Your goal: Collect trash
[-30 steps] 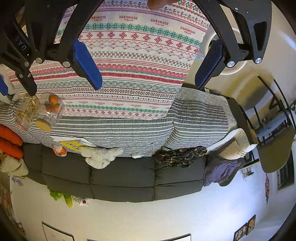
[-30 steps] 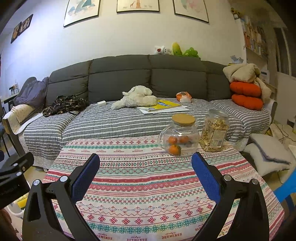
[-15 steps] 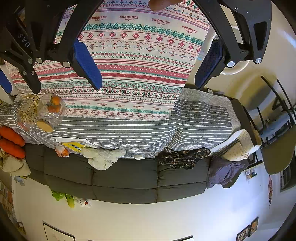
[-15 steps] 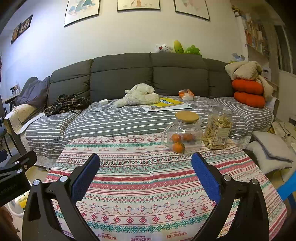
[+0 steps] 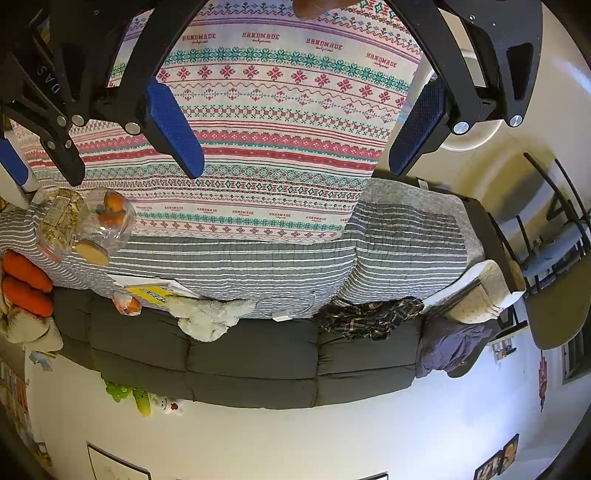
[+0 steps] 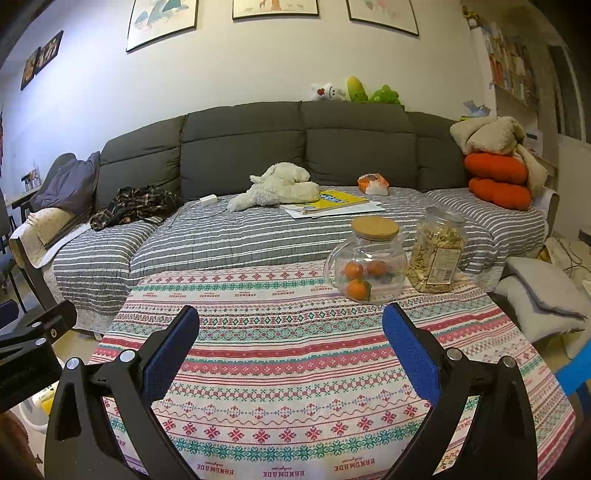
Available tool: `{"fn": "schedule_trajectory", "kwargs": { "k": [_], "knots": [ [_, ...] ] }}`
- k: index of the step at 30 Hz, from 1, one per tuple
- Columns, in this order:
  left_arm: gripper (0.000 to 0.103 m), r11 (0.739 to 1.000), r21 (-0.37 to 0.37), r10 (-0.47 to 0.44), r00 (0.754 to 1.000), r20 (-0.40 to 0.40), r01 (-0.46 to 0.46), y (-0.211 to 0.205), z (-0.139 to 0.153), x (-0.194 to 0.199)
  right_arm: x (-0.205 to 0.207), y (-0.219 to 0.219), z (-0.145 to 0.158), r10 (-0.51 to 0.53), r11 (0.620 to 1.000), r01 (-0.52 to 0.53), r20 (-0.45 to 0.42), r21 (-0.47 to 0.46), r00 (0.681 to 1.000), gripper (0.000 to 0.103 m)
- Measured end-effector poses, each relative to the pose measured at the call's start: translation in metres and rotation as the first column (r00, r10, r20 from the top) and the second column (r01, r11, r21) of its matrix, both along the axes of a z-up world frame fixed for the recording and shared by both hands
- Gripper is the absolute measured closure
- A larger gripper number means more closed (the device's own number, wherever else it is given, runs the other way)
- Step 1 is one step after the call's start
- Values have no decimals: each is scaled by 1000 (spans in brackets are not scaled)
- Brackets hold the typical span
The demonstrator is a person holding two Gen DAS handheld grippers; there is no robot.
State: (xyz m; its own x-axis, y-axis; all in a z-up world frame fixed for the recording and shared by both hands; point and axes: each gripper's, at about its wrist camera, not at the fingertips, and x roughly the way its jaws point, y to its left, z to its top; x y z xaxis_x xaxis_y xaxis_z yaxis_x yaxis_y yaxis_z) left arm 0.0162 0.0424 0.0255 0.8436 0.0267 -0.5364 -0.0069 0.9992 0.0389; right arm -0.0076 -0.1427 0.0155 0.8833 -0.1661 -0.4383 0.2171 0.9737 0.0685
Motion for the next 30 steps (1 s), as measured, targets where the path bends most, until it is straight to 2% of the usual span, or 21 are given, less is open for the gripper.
{"fn": "schedule_trajectory", "kwargs": {
  "k": [30],
  "knots": [
    [7, 1000, 13, -9, 1000, -11, 9, -3, -3, 1, 2, -2, -3, 3, 1000, -3, -14, -5, 1000, 6]
  ]
}}
